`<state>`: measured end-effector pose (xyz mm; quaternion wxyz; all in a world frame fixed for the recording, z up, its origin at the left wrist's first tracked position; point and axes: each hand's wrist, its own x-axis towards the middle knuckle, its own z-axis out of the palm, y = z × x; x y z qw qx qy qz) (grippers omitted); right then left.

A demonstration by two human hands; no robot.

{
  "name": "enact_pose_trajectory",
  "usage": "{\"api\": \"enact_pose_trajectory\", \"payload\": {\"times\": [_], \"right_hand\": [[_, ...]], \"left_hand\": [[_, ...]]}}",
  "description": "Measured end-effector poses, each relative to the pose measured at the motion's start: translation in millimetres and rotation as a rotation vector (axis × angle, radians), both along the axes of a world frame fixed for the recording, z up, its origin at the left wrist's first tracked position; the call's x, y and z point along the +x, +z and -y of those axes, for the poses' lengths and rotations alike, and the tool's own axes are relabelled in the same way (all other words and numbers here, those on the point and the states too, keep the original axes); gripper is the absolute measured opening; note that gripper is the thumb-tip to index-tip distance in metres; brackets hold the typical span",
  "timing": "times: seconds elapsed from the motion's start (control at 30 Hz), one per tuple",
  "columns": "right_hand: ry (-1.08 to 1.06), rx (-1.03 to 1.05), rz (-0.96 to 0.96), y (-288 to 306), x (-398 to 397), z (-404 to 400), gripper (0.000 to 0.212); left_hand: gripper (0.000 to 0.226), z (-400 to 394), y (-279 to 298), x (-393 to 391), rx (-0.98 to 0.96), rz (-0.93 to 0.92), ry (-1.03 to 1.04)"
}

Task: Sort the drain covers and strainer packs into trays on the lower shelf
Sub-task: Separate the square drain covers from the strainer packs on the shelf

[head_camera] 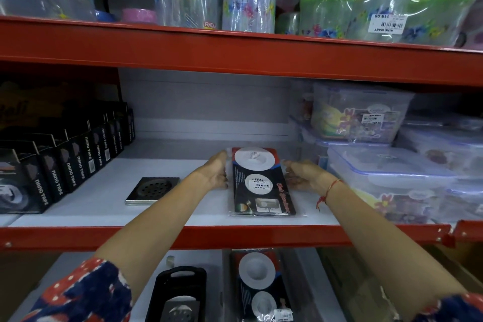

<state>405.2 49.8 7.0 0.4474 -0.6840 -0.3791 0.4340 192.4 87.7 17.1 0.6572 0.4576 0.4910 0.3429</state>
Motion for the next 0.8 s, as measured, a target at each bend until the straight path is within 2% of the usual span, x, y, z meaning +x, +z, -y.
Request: {"api": "enact_pose_trajectory", "payload": {"times": [0.1,0.2,0.43,0.5,0.6,0.67,0.73,0.8], "right_hand": [[0.050,0.005,-0.044,1,-4,-9,0.035],[0.066,0.014,-0.030,2,-7,-18,0.051],[0.067,-0.023,0.018,2,-5,-22,0.053],[0.041,-0.008,0.110,5,-9,-23,0.047],[-0.045,0.121,0.304,13,-20,-24,0.049],[-0.084,0.250,0.374,19,-35,-21,0.042],[-0.075,0.339,0.434,26,-52,-19,0.034],[-0.051,0.387,0.486,31,-74,-14,0.033]], "left_hand": [[0.041,-2,0,-3,-0.016,0.014,-0.008],[0.041,-2,1,-3,-0.007,0.006,-0.011],[0.045,-1,2,0,0.000,0.015,-0.020],[0.045,-3,4,-3,0.015,-0.015,-0.019],[0.044,-9,4,-17,0.077,-0.037,-0.014],[0.056,-8,4,-33,0.156,-0.093,0.011],[0.047,-7,5,-51,0.253,-0.178,0.050],[0.024,-6,5,-72,0.343,-0.245,0.076]]}}
